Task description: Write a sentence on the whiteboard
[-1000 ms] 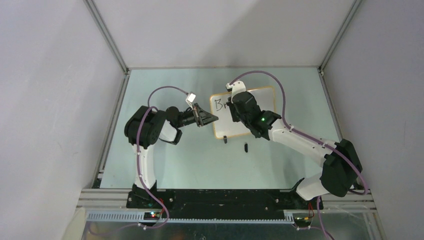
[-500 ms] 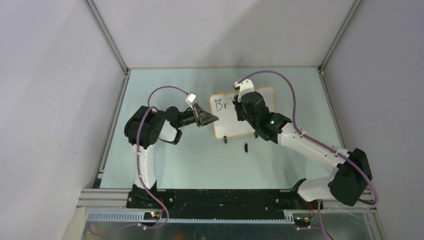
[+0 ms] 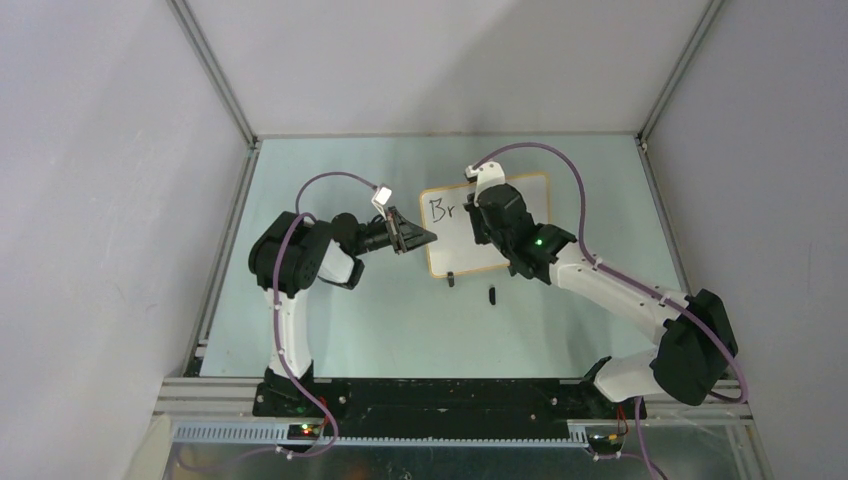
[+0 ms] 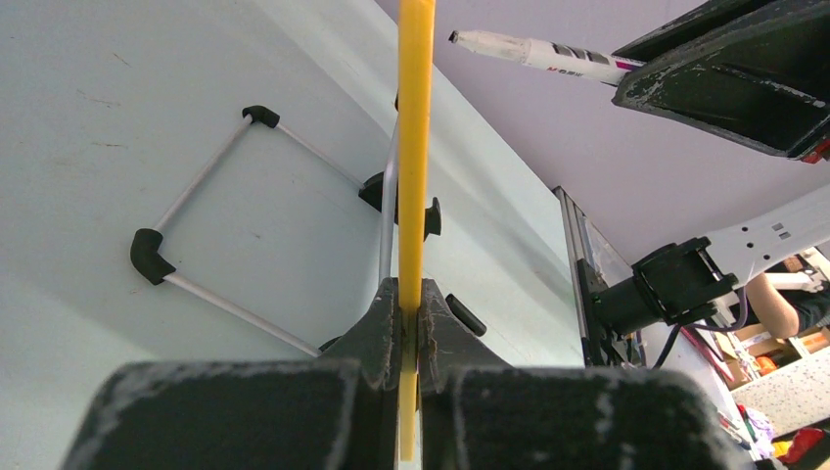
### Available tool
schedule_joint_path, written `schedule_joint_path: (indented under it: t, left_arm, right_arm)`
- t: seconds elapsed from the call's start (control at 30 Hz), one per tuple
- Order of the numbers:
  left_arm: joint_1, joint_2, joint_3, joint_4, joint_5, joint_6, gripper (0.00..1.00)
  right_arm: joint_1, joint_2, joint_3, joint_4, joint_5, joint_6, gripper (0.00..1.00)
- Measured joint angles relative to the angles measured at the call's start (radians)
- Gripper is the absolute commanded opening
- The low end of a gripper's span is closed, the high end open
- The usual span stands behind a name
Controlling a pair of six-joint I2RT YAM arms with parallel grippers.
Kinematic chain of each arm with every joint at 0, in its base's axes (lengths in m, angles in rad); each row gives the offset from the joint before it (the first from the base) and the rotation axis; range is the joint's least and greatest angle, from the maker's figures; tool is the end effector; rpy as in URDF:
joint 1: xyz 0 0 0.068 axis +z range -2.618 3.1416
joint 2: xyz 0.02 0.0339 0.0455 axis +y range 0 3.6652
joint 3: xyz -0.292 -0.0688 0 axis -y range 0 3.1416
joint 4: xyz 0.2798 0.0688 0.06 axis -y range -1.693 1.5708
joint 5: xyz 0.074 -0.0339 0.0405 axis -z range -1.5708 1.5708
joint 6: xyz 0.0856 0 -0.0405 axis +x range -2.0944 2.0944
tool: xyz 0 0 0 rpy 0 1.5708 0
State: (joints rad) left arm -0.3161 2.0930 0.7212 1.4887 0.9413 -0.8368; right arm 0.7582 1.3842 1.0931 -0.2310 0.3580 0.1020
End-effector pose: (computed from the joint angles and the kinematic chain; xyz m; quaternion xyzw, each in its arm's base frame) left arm 0.3618 -0.1911 0.1187 0.1749 0.6596 -0.6157 0.3941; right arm 0.3000 0.2428 0.3007 -0.1901 0.8351 0.0653 0.5120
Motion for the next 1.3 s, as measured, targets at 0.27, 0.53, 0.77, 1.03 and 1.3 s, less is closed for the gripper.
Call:
schedule_joint_path:
  t: [0.27,0.53,0.77,1.03,1.3]
  left_arm:
    - [0.000,0.000,0.000,0.001,0.001,0.000,0.00]
    - [0.000,0.000,0.000,0.002,0.001,0.000,0.00]
    - [0.000,0.000,0.000,0.000,-0.002,0.000,0.00]
    - [0.000,0.000,0.000,-0.001,-0.003,0.000,0.00]
    - [0.000,0.000,0.000,-0.002,-0.005,0.000,0.00]
  right_arm:
    - [-0.001,0.013,0.000,0.006,0.000,0.002,0.00]
    - [-0.001,0.025,0.000,0.018,0.000,0.002,0.00]
    - [-0.001,0.035,0.000,0.021,-0.003,0.001,0.00]
    - [-0.001,0.039,0.001,0.021,-0.028,-0.001,0.00]
    - [-0.001,0.045,0.003,0.017,-0.058,-0.002,0.00]
